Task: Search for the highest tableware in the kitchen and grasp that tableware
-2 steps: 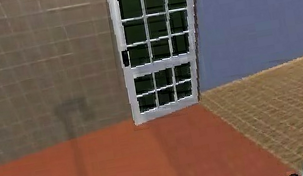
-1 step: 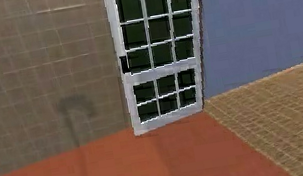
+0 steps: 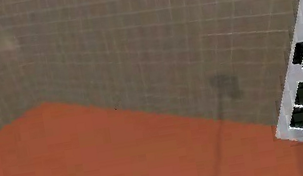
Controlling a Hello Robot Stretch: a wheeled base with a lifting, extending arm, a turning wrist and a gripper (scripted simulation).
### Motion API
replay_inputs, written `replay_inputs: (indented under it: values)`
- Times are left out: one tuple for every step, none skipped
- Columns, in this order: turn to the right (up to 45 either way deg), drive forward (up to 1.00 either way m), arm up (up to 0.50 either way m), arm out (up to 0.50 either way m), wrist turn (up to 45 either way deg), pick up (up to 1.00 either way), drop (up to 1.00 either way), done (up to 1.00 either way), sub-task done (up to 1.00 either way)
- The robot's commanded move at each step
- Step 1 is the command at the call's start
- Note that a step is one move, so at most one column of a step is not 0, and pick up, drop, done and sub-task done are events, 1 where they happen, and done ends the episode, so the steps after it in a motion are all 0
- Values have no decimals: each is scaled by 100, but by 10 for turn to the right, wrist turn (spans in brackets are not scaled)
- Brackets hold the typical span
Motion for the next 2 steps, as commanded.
replay_inputs:
  values:
    - [-270, 0, 0, 0, 0, 0, 0, 0, 0]
    - [0, 30, 0, 0, 0, 0, 0, 0, 0]
